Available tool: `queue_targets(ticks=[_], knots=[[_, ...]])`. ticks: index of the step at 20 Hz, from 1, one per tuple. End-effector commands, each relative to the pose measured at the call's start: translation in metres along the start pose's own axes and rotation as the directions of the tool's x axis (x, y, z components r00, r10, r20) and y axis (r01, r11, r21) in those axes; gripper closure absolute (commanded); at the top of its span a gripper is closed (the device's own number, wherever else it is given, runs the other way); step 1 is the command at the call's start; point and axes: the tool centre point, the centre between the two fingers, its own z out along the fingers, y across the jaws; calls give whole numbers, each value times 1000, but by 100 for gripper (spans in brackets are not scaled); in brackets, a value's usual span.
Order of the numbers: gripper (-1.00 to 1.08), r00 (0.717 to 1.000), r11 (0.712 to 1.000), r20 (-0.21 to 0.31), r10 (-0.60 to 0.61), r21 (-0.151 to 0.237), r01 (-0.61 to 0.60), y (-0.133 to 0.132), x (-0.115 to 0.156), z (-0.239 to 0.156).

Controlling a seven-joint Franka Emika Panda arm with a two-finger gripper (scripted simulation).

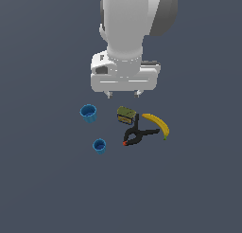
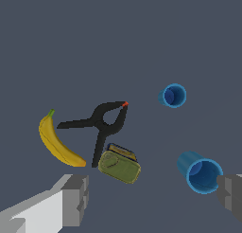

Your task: Pick up a designated object from a clutter of objects.

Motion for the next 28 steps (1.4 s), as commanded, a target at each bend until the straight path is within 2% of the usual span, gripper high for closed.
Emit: queue_targets(ticks=[1, 11, 17, 28], knots=[[-92, 1000, 1000, 0, 0, 0, 0, 0, 0, 0], [-92, 999, 999, 14, -35, -19, 35, 11, 0, 5], [-92, 999, 999, 12, -30, -17, 30, 12, 2, 8], [-92, 1000, 1000, -4, 26, -3, -26, 34, 32, 52]])
